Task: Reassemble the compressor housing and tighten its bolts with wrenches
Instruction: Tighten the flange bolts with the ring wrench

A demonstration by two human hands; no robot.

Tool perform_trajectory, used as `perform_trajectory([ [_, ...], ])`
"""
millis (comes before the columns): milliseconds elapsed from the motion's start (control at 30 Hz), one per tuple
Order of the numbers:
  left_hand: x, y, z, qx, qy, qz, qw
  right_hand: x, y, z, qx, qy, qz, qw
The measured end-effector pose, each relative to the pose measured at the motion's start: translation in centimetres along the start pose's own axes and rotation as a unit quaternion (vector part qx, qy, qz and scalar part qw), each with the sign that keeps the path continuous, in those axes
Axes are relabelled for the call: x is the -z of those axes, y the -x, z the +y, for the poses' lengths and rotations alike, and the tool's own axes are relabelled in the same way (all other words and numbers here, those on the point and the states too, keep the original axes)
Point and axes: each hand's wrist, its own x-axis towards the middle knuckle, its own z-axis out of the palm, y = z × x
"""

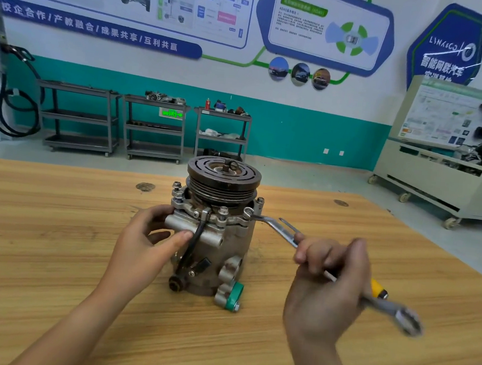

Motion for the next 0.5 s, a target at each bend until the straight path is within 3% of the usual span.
perform_trajectory([
  [100, 0.1, 0.1, 0.2, 0.006, -0.004, -0.003, 1.000, -0.2, 2.7, 1.0, 0.183, 0.148, -0.200, 0.951],
  [167, -0.2, 0.1, 0.3, 0.011, 0.002, 0.005, 1.000, -1.2, 3.3, 2.1, 0.258, 0.200, -0.268, 0.906],
  [267, -1.3, 1.1, 1.3, -0.004, 0.017, 0.042, 0.999, -2.8, 2.9, 3.8, 0.341, 0.243, -0.289, 0.861],
  [367, -2.7, 1.7, 1.4, -0.001, -0.006, 0.069, 0.998, -4.0, 2.4, 5.0, 0.358, 0.266, -0.282, 0.850],
  [467, -3.2, 1.3, 0.7, 0.051, -0.010, -0.003, 0.999, -4.3, 2.0, 5.3, 0.372, 0.282, -0.282, 0.838],
  [500, -3.1, 1.3, 0.7, 0.038, -0.043, 0.010, 0.998, -4.0, 1.8, 5.0, 0.376, 0.282, -0.284, 0.836],
])
